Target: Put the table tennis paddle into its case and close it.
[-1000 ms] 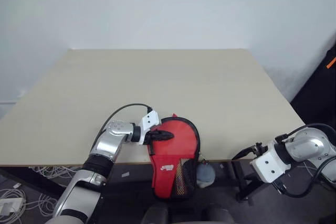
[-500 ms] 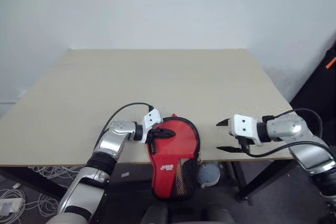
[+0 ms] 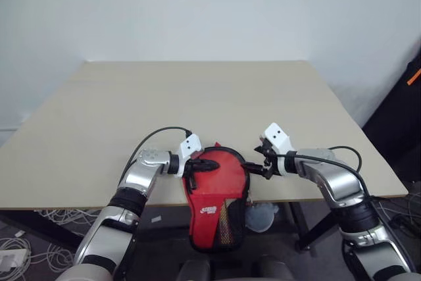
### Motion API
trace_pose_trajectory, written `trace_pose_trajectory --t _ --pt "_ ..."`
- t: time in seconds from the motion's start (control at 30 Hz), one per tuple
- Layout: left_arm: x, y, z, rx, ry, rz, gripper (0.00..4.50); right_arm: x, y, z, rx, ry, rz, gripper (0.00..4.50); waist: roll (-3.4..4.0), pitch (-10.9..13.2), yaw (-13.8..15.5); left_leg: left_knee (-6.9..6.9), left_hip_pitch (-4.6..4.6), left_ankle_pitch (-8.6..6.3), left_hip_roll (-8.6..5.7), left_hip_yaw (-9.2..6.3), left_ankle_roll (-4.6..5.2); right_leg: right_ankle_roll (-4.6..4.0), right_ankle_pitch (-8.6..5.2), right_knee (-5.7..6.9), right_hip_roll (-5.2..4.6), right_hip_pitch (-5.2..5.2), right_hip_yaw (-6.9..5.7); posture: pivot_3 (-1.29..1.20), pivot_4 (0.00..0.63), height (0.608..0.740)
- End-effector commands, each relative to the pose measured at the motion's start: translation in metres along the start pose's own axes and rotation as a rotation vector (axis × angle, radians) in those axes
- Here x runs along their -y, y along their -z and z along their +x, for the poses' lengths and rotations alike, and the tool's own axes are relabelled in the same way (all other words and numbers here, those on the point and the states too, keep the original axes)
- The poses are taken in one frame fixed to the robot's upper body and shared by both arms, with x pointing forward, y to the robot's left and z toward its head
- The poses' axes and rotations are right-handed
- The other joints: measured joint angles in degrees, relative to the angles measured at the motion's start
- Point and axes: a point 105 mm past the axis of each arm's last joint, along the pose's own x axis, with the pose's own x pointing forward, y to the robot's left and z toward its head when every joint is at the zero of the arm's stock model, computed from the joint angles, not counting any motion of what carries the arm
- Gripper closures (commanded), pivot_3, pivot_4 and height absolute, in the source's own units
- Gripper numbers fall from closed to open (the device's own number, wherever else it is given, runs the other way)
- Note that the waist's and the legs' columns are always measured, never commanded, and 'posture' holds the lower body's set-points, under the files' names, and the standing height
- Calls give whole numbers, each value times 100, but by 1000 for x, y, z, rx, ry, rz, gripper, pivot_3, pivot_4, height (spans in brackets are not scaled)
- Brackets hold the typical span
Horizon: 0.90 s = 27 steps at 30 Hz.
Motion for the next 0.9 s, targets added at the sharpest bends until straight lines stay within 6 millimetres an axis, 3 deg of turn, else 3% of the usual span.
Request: trace_pose_trajectory --t 0.03,0.17,0.3,0.4,0.7,0.73,0.9 --pt "-22 -37 -21 117 -99 8 4500 11 -9 6 35 63 35 441 0 2 -50 0 -9 0 0 -3 0 6 4 0 1 -6 -2 0 0 739" --pt "-38 -50 -41 165 -191 -4 4500 10 -2 18 30 62 90 441 -1 3 -89 12 -68 2 0 -7 1 9 9 10 6 -62 0 0 0 739" --pt "-41 -45 -50 155 -220 -10 4500 6 0 27 34 46 100 441 -1 3 -133 3 -69 3 0 -2 1 9 9 11 9 -69 7 0 0 739" --pt "-38 -40 -51 147 -218 -20 4500 2 -1 33 46 41 79 1023 0 3 -180 4 -69 3 0 -3 1 9 9 11 9 -68 7 0 0 739" --pt "-33 -27 -48 130 -221 -56 4500 -7 -5 41 68 18 76 4309 0 3 -233 2 -69 3 2 -6 1 8 9 11 11 -70 7 0 0 739" --pt "-33 -25 -47 127 -221 -58 4500 -7 -6 41 72 17 75 4481 0 3 -234 2 -69 3 2 -5 1 8 9 11 11 -70 7 0 0 739" --pt "-32 -24 -46 123 -219 -62 4500 -10 -10 40 85 0 67 4481 0 4 -238 1 -69 3 3 -5 1 8 9 11 12 -72 8 0 0 739"
